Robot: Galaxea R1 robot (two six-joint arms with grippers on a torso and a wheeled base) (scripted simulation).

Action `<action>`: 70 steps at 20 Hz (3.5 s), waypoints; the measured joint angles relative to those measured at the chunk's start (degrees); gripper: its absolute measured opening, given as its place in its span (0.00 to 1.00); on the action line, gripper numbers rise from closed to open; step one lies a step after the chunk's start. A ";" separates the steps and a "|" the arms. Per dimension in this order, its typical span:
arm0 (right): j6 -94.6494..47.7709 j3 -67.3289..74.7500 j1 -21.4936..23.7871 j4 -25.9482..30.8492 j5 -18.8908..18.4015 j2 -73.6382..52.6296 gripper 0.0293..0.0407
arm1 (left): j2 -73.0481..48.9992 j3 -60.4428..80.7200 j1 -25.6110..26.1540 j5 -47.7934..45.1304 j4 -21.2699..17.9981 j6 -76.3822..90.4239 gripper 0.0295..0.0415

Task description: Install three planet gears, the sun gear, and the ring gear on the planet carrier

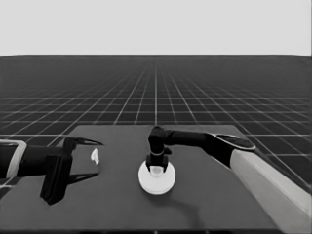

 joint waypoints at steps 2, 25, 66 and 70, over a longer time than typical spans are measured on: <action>0.99 0.00 -0.02 0.01 0.00 0.00 0.49 | 0.00 0.00 0.00 0.00 0.00 0.00 0.75; 12.49 0.00 -0.03 0.01 0.00 0.00 0.49 | 0.00 0.00 0.00 0.00 0.00 0.00 0.75; 2.14 2.82 5.70 4.61 -1.50 -0.56 0.81 | 0.00 0.00 0.00 0.00 0.00 0.00 0.75; -0.99 2.99 6.35 5.25 -1.51 -0.62 0.81 | 0.00 0.00 0.00 0.00 0.00 0.00 0.75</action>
